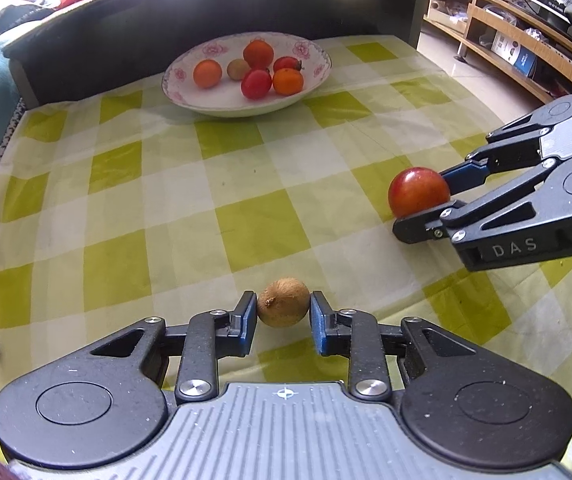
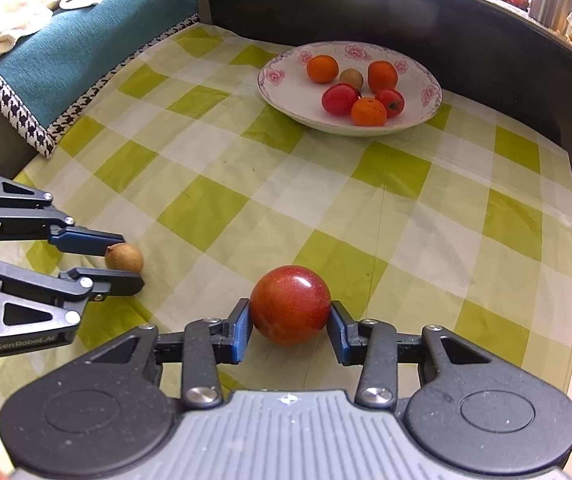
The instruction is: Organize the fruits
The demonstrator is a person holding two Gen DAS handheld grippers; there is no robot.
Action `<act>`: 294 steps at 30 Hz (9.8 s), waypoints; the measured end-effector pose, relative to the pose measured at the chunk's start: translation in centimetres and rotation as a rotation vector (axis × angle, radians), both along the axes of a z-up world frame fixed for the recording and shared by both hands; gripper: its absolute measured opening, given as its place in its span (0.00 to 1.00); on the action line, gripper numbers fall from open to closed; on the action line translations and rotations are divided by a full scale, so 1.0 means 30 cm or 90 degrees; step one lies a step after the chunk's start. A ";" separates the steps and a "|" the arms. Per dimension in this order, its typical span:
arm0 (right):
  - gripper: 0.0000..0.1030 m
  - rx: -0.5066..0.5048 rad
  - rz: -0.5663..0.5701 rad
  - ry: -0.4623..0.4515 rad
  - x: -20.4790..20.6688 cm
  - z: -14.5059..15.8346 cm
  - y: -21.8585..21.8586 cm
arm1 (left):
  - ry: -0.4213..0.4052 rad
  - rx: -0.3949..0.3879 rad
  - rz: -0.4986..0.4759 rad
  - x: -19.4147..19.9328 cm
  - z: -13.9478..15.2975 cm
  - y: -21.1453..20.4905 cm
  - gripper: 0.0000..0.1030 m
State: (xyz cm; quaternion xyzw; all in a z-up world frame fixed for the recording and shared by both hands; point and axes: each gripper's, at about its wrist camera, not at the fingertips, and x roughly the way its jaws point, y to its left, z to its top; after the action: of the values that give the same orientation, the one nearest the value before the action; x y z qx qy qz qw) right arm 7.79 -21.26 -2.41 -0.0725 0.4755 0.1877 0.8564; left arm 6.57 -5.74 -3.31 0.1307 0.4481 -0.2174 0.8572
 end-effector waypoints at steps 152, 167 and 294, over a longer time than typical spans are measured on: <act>0.52 0.100 -0.206 -0.054 -0.192 0.130 -0.036 | -0.109 0.011 0.213 -0.092 0.146 0.017 1.00; 0.52 0.091 -0.201 -0.048 -0.189 0.113 -0.025 | -0.096 0.022 0.220 -0.088 0.133 0.023 1.00; 0.54 0.093 -0.206 -0.027 -0.232 0.107 -0.005 | -0.089 0.057 0.228 -0.148 0.131 0.030 1.00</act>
State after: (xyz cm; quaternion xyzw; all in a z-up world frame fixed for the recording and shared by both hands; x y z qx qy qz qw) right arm 0.82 -21.42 0.79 0.0633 0.4476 0.0799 0.8884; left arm 2.12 -4.84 0.61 0.1017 0.4126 -0.0314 0.9047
